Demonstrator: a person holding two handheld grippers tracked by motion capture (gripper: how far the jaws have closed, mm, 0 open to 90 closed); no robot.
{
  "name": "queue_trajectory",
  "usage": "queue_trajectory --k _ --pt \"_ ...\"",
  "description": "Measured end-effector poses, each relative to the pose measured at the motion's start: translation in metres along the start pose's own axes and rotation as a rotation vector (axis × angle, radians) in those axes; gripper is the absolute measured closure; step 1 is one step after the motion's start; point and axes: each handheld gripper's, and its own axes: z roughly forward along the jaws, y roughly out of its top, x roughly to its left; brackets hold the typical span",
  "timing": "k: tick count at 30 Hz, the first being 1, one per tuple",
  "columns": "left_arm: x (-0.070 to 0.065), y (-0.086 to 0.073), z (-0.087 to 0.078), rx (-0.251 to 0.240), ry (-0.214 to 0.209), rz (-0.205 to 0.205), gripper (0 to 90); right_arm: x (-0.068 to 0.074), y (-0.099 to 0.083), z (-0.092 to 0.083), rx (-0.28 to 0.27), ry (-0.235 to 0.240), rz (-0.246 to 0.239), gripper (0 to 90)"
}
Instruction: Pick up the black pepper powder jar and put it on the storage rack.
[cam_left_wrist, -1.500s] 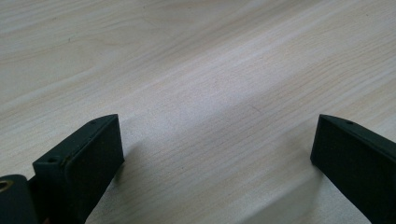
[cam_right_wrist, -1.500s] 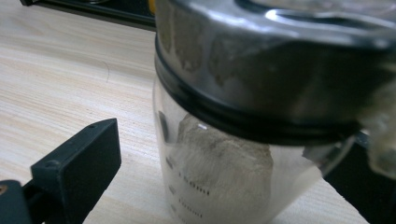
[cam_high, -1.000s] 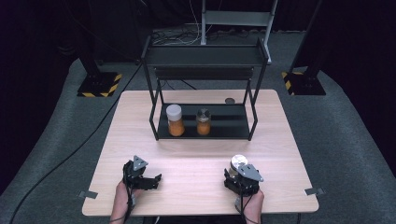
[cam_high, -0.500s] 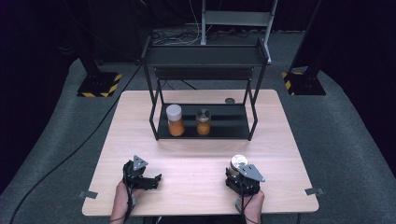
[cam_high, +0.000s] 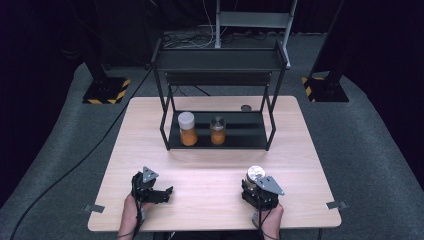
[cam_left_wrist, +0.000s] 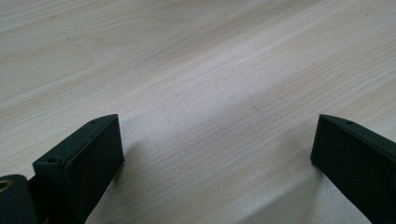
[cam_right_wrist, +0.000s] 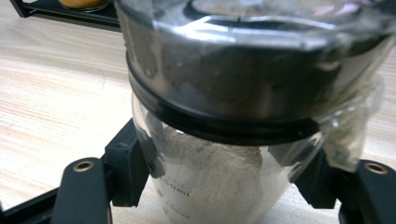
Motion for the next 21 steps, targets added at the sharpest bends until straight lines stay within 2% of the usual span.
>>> queue_trajectory --k 21 --pt "0.000 0.000 0.000 0.000 0.001 0.002 2.0 -0.004 0.019 -0.006 -0.024 -0.002 -0.030 30.1"
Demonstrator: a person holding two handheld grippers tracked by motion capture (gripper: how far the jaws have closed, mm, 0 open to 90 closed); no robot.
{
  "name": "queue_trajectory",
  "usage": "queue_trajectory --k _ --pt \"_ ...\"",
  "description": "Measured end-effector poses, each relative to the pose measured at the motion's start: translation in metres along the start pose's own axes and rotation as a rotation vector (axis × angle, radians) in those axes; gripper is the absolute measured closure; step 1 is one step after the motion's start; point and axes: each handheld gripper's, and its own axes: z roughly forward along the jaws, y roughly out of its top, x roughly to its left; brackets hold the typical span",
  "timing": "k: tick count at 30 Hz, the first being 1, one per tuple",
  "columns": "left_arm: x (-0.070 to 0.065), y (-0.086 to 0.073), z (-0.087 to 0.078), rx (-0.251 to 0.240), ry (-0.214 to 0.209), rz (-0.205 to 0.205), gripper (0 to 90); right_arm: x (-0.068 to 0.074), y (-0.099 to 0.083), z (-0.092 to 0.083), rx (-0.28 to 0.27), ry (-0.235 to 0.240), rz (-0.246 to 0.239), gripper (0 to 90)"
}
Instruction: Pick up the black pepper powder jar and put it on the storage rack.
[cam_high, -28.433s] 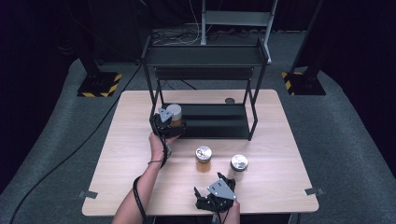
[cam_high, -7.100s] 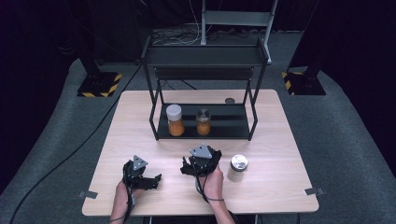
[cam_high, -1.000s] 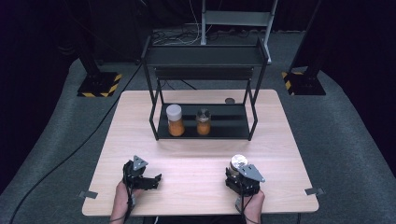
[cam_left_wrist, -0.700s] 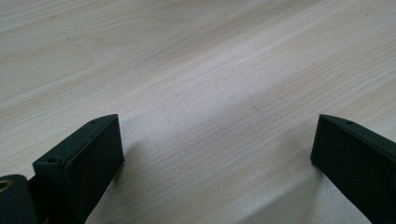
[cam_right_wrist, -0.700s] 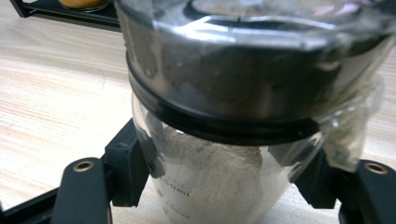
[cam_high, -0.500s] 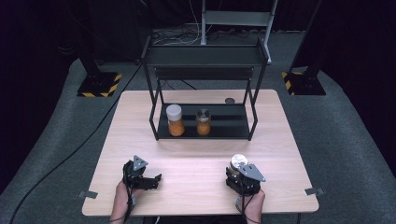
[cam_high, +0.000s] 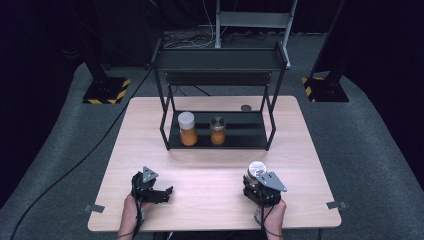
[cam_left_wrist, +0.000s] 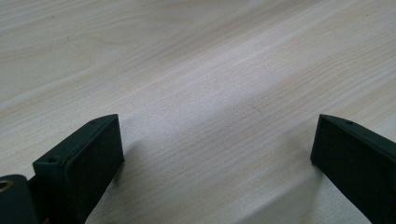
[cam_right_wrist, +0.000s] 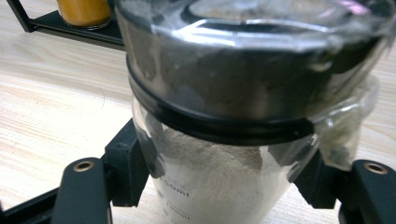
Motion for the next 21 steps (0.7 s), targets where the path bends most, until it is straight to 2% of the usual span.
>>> queue_trajectory --k 5,17,21 --pt "0.000 0.000 0.001 -0.003 -0.005 -0.010 2.1 0.001 0.004 0.001 -0.001 0.002 -0.012 30.1" --pt "-0.001 0.000 0.000 -0.007 0.009 0.008 2.1 -0.002 0.012 0.001 -0.006 0.003 -0.029 30.1" --pt "0.000 0.000 0.000 -0.003 0.002 0.001 2.2 -0.002 0.014 0.001 -0.014 0.003 -0.028 30.1"
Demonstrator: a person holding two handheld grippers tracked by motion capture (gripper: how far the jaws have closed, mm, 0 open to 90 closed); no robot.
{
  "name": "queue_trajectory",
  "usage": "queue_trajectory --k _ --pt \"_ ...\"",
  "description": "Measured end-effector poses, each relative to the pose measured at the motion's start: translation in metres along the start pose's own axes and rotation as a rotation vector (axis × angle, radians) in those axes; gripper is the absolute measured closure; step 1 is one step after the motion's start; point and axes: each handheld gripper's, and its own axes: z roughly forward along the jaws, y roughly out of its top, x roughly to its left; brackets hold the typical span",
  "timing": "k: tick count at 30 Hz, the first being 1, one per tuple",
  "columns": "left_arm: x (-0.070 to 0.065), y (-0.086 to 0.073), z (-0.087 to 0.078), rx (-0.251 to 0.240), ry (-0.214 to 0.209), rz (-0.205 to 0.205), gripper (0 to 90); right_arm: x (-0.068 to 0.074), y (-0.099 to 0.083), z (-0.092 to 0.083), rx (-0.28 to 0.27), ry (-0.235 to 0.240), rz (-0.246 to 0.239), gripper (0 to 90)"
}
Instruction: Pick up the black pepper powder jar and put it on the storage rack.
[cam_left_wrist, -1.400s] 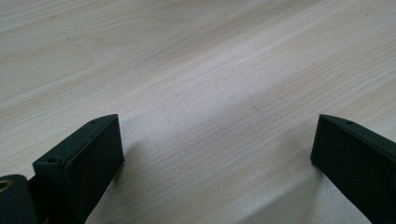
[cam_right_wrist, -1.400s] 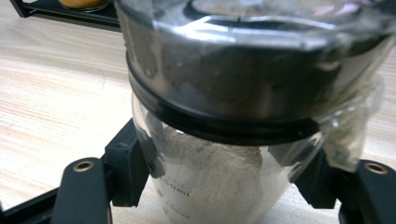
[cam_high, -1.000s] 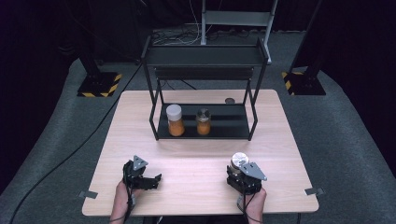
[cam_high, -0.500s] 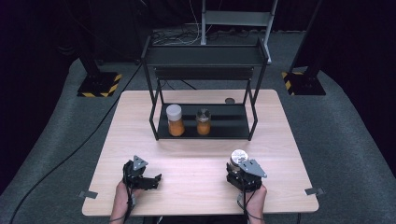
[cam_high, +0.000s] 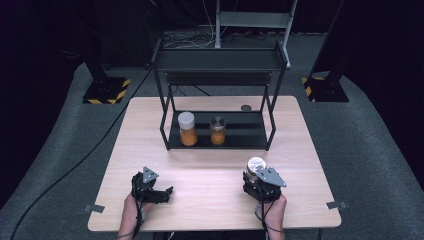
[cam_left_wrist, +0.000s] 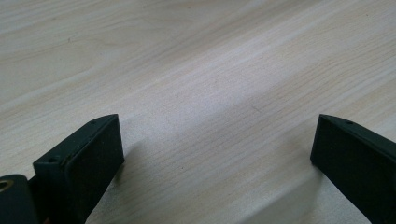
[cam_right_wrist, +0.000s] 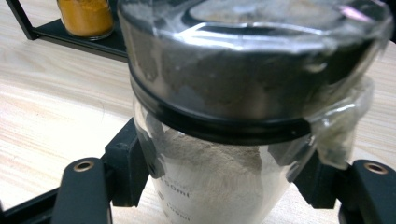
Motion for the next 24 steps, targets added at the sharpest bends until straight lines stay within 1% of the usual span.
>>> queue_trajectory --k 3,13,20,24 --pt "-0.0009 -0.0002 -0.0001 -0.005 0.006 0.004 2.2 -0.0002 0.0007 0.0010 0.001 0.000 0.000 30.1" --pt "-0.0007 -0.0001 -0.0001 -0.004 0.005 0.004 2.2 -0.0015 0.0057 0.0016 -0.006 -0.002 -0.013 30.1" --pt "-0.0008 -0.0001 -0.0001 -0.005 0.005 0.004 2.2 -0.0023 0.0071 0.0021 -0.012 -0.008 -0.009 30.1" --pt "-0.0014 -0.0002 -0.0006 -0.005 0.010 0.011 2.2 -0.0035 0.0080 0.0030 -0.012 -0.008 -0.009 30.1"
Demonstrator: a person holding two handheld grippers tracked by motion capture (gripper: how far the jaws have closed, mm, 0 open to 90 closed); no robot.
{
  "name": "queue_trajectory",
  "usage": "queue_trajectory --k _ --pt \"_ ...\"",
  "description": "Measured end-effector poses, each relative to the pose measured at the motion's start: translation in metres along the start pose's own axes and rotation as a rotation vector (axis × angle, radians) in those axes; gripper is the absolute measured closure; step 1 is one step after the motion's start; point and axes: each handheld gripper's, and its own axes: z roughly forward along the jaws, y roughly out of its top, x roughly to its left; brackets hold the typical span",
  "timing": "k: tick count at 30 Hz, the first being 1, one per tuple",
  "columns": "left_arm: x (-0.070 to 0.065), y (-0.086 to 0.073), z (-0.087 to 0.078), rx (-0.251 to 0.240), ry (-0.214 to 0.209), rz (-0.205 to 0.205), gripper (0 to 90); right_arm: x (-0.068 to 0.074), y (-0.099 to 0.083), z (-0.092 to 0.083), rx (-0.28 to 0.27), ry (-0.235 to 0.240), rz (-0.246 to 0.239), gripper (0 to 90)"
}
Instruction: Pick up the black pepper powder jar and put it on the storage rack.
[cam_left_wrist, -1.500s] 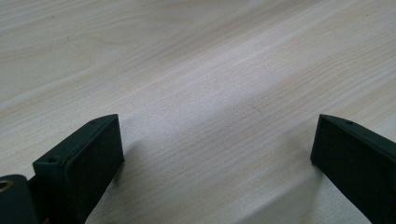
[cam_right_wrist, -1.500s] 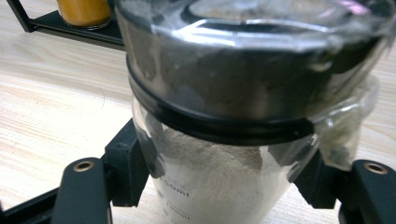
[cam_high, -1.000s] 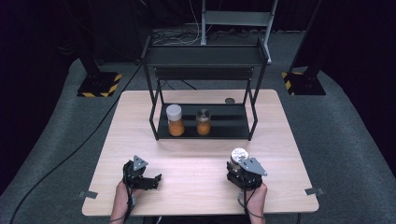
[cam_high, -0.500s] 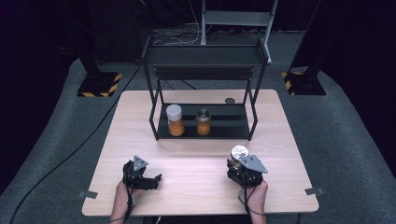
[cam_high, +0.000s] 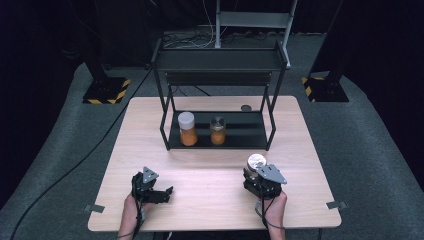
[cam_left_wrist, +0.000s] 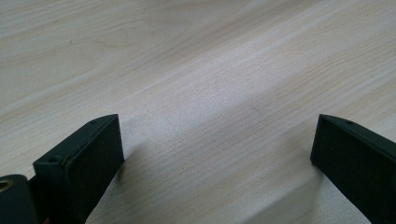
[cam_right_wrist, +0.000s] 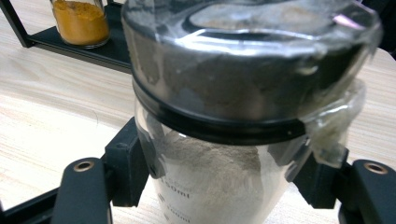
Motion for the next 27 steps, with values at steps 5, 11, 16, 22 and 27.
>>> queue_trajectory --k 5,11,16,22,27 --pt "0.001 0.000 0.000 0.001 -0.006 -0.007 2.2 0.000 0.002 0.001 -0.007 0.001 0.002 30.1" --pt "0.000 0.000 0.000 -0.001 -0.005 -0.007 2.2 -0.001 0.004 0.004 -0.003 0.003 -0.001 30.1" --pt "0.000 0.000 0.000 0.000 -0.003 -0.005 2.2 -0.002 0.006 0.007 0.000 0.004 -0.005 30.1" --pt "0.001 0.000 0.001 0.000 -0.005 -0.008 2.2 -0.003 0.009 0.010 0.000 0.002 -0.003 30.1" --pt "0.001 0.000 0.001 0.004 -0.009 -0.009 2.2 -0.004 0.010 0.012 0.004 0.001 -0.011 30.1"
